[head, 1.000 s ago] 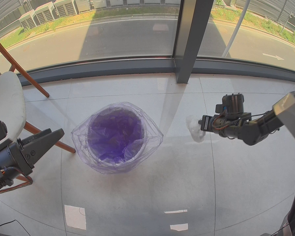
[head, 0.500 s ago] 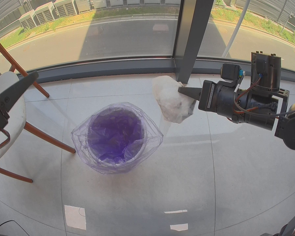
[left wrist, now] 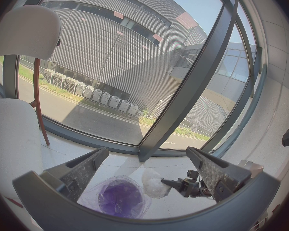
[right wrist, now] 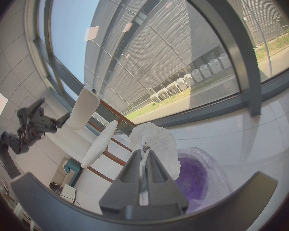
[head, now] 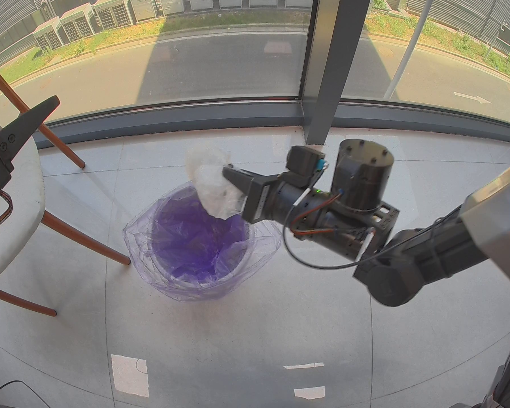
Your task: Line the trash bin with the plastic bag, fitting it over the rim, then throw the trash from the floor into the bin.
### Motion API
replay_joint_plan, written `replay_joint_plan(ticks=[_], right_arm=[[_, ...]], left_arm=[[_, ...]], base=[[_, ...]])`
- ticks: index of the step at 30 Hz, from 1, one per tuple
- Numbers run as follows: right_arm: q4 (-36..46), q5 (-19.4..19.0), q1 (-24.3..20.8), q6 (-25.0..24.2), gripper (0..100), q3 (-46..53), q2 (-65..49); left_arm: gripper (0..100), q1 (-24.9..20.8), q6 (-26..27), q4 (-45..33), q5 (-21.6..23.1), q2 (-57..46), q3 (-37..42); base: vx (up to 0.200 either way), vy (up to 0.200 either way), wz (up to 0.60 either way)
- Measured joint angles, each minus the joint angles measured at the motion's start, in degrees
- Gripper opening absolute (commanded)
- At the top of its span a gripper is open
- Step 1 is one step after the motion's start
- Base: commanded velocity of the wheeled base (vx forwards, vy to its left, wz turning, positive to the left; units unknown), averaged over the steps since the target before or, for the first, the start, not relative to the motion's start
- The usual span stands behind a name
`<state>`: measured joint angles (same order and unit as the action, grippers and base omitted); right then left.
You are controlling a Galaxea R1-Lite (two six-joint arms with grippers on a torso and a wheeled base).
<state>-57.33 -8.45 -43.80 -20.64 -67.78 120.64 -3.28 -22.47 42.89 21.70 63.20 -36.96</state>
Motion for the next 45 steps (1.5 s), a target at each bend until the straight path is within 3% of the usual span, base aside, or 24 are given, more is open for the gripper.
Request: replay_joint_plan(ticks=[8, 21, 27, 37, 38, 45], right_arm=[[-11.6, -0.3, -1.9, 5.6, 0, -4.0, 12.0], [-13.1, 0.2, -1.5, 8.8, 0, -15.8, 23.9], [-13.8, -0.2, -0.8, 12.7, 0, -19.0, 28.2], [-13.3, -0.2, 1.0, 13.4, 0, -22.9, 32.0], [-13.2, -0.2, 1.1, 13.4, 100, -23.2, 32.2], [-14.1, -0.3, 1.3, 13.3, 100, -23.9, 32.1]], left_arm=[[100, 1.5, 0.0, 0.0, 0.0, 0.5, 0.5], [100, 2.0, 0.0, 0.0, 0.0, 0.6, 2.1], [100, 2.0, 0.0, 0.0, 0.0, 0.6, 2.3], [100, 2.1, 0.0, 0.0, 0.0, 0.7, 2.3], [100, 2.1, 0.0, 0.0, 0.0, 0.7, 2.3], [100, 2.2, 0.0, 0.0, 0.0, 0.7, 2.5]], base=[[0.0, 0.0, 0.0], [0.0, 0.0, 0.0], [0.0, 0.0, 0.0], [0.0, 0.0, 0.0], [0.0, 0.0, 0.0], [0.0, 0.0, 0.0]])
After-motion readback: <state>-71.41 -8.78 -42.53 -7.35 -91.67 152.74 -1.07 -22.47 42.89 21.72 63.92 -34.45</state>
